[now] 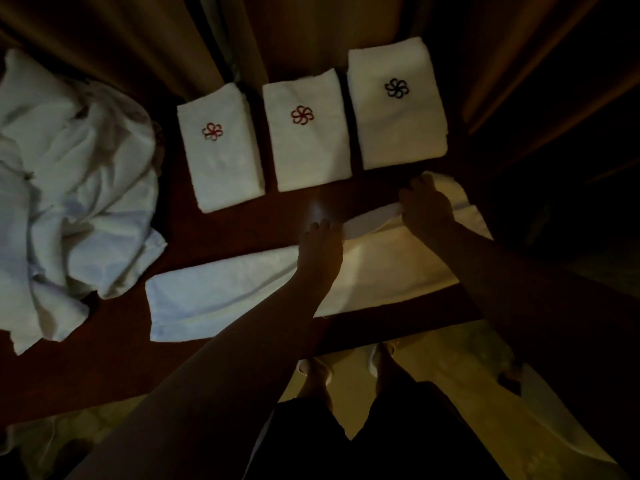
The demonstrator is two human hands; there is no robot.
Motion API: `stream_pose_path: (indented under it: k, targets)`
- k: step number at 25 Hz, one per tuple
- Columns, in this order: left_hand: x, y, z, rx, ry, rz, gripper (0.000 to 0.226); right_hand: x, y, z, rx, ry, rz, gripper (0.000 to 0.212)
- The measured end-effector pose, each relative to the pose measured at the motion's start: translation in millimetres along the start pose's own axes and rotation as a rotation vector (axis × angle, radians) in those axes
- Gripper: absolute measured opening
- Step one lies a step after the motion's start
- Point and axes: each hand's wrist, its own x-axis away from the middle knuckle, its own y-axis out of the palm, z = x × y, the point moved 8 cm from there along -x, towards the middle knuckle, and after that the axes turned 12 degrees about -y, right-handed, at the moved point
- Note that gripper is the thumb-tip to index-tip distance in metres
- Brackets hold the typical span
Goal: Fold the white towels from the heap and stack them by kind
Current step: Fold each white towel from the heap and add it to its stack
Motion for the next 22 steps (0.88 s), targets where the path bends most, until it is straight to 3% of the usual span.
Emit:
stream_pose_path:
  k: [3, 8, 11, 16, 20, 22]
  targets:
    - [-11.8, -10.2, 7.1, 0.061, -0.041, 0.045, 0.028, 5.6, -8.1, 26.0, 0.057, 0.011, -0.021, 0.024]
    - [-16.2, -36.6, 8.2, 0.124, -0.039, 0.061, 0.024, 21.8, -42.3, 13.5, -0.054, -0.282, 0.176, 0.034]
    - [-7.5, -45.8, 15.5, 0.16, 0.049, 0.039, 0.024, 28.4, -59.3, 26.8, -0.153, -0.159, 0.175, 0.031]
    - [27.2, -33.9, 33.9, 0.199, 0.263, -0.052, 0.019, 73.0, -57.4, 36.6, -0.039, -0.185, 0.307, 0.016]
    - [57.7, 2.6, 48.8, 0.132, 0.409, -0.171, 0.019, 124.2, -8.2, 49.6, -0.051, 0.01, 0.225, 0.016]
    - [65.4, 22.7, 51.3, 0.081, 0.435, -0.248, 0.024, 145.0, 18.5, 56.3, -0.07, 0.144, 0.11, 0.019]
